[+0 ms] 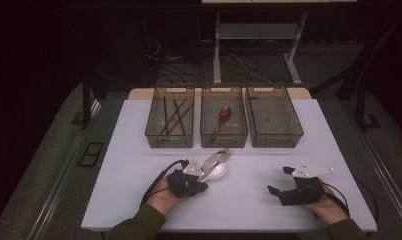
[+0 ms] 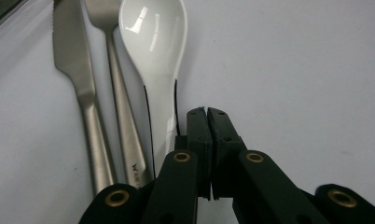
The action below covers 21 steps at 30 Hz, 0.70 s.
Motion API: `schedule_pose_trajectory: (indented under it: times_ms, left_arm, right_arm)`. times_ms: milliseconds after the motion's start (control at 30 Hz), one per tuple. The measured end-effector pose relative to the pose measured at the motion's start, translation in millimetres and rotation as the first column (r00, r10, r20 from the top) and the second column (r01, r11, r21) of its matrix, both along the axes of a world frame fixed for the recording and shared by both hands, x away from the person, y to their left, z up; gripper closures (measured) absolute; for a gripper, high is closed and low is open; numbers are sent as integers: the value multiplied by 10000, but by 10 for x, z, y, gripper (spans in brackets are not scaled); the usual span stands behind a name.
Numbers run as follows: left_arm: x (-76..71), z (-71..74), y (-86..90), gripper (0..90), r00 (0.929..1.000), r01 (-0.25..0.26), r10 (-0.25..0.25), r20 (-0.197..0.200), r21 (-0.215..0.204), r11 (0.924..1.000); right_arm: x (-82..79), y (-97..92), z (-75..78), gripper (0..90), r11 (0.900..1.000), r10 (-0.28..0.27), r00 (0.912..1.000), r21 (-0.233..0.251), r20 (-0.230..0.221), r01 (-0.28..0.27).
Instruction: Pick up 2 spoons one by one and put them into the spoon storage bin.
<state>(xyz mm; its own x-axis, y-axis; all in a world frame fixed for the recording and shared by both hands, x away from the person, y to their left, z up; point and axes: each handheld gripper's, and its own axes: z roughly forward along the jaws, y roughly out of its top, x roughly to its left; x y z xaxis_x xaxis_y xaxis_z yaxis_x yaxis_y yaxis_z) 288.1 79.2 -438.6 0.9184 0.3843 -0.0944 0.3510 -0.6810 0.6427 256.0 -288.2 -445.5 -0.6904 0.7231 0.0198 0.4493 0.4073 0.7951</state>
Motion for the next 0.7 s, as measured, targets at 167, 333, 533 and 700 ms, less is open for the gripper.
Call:
schedule_pose_trajectory:
  times_ms: [167, 333, 533, 700]
  left_arm:
    - [6, 7, -6, 876, 9999, 102, -104, -97, -180, 9998]
    - [30, 59, -10, 857, 9998, 60, -72, -181, -670, 9977]
    - [180, 131, -87, 698, 9972, -631, 673, 341, -1111, 9918]
    - [353, 111, -201, 546, 9942, -1052, 1073, 61, -1480, 9834]
  right_arm:
    - [-3, 6, 0, 119, 10000, 27, 10000, -14, 15, -27]
    - [0, 6, 0, 119, 10000, 15, 10000, -31, 19, -14]
    - [1, 8, -1, 119, 10000, 27, 10000, -20, 4, -27]
    - [-1, 12, -3, 120, 10000, 31, 10000, -26, -17, -31]
